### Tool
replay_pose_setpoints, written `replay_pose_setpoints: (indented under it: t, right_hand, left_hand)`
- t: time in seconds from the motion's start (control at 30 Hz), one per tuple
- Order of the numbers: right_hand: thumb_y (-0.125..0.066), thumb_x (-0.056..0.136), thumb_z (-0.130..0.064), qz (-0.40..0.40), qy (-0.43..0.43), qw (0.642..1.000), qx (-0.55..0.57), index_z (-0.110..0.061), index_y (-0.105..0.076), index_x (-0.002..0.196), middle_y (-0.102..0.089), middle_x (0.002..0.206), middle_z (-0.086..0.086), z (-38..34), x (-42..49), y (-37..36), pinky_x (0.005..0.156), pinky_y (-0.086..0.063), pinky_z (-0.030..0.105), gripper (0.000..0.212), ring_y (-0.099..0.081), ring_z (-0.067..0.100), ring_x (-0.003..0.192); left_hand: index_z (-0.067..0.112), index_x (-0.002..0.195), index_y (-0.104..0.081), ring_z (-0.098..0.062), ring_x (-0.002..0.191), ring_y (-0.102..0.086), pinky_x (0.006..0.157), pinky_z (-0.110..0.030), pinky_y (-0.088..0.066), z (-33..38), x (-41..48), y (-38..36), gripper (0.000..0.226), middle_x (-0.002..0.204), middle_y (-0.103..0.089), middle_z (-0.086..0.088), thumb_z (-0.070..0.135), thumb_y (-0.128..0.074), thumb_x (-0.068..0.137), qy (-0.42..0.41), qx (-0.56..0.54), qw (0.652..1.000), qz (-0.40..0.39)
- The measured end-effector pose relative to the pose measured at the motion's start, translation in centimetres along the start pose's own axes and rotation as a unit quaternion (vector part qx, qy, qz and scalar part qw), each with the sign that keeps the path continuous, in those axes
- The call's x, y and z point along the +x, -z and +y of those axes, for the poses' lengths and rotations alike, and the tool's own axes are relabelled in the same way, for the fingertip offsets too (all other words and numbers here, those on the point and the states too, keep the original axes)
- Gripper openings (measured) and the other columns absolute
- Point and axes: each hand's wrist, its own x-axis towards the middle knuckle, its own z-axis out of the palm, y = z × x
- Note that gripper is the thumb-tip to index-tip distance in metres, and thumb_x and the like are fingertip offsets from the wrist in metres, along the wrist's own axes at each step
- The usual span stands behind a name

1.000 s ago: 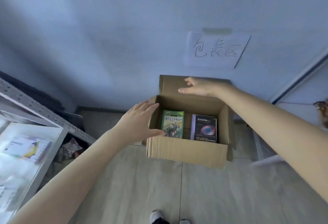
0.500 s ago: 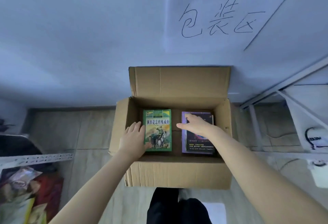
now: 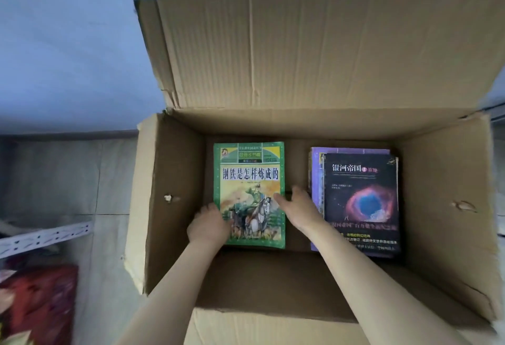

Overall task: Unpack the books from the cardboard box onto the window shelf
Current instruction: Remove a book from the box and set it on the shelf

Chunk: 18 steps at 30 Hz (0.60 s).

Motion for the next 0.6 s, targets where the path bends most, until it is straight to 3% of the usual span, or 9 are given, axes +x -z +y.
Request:
replay_pose_setpoints:
  t: [0.07, 0.2, 0.3, 0.37, 0.43, 0.6]
  right_hand:
    - [-0.042, 0.095, -0.050, 0.020, 0.016, 1.000, -0.010, -0.003, -0.028, 0.144, -0.035, 0.148, 0.016, 0.3, 1.4, -0.8, 0.106, -0.035, 0.038, 0.070, -0.038, 0.031, 0.134]
    - [-0.041, 0.095, -0.049, 0.020, 0.033, 0.999, 0.009, -0.003, -0.045, 0.129, -0.055, 0.128, 0.017, 0.2, 3.2, -1.6, 0.082, -0.043, 0.033, 0.057, -0.055, 0.031, 0.114]
    - [-0.041, 0.095, -0.050, 0.024, 0.012, 0.999, 0.033, -0.003, -0.035, 0.141, -0.044, 0.143, 0.017, 0.1, 3.7, -1.6, 0.097, -0.039, 0.034, 0.066, -0.045, 0.031, 0.129]
    - [-0.041, 0.095, -0.051, 0.023, 0.001, 0.998, 0.063, -0.002, -0.029, 0.145, -0.038, 0.149, 0.014, 0.3, 3.7, -1.5, 0.105, -0.034, 0.035, 0.071, -0.038, 0.029, 0.135]
    - [-0.042, 0.093, -0.052, 0.014, -0.011, 0.995, 0.095, -0.002, -0.032, 0.143, -0.043, 0.146, 0.014, 0.5, 3.7, -1.2, 0.104, -0.035, 0.036, 0.071, -0.042, 0.029, 0.133]
    - [-0.043, 0.086, -0.065, -0.027, -0.069, 0.983, 0.168, -0.006, -0.030, 0.145, -0.047, 0.138, 0.012, 0.6, 4.3, -0.3, 0.109, -0.032, 0.040, 0.085, -0.040, 0.029, 0.134]
  left_hand:
    - [0.006, 0.124, -0.042, -0.032, 0.116, -0.054, 0.086, -0.038, -0.047, 0.1, 1.2, -1.2, 0.053, 0.127, -0.054, -0.015, 0.042, -0.057, 0.089, 0.014, -0.045, 0.999, 0.003]
    - [0.005, 0.123, -0.047, -0.031, 0.107, -0.059, 0.081, -0.034, -0.048, 0.1, 2.8, -2.2, 0.051, 0.122, -0.058, -0.013, 0.035, -0.064, 0.084, 0.053, -0.176, 0.983, -0.005]
    - [0.002, 0.123, -0.049, -0.032, 0.109, -0.057, 0.087, -0.036, -0.048, -0.1, 3.9, -2.0, 0.056, 0.126, -0.055, -0.016, 0.028, -0.072, 0.079, 0.099, -0.277, 0.954, -0.054]
    - [0.002, 0.110, -0.052, -0.030, 0.105, -0.059, 0.081, -0.033, -0.046, -0.5, 4.1, -1.5, 0.049, 0.121, -0.059, -0.015, 0.024, -0.079, 0.074, 0.111, -0.329, 0.934, -0.081]
    - [0.006, 0.099, -0.053, -0.026, 0.098, -0.059, 0.077, -0.030, -0.042, -0.7, 4.0, -0.8, 0.045, 0.110, -0.062, -0.010, 0.024, -0.083, 0.070, 0.116, -0.372, 0.916, -0.095]
    - [0.016, 0.106, -0.049, -0.013, 0.079, -0.061, 0.068, -0.026, -0.046, -0.2, 1.8, 0.0, 0.049, 0.102, -0.062, -0.002, 0.018, -0.082, 0.070, 0.056, -0.459, 0.880, -0.104]
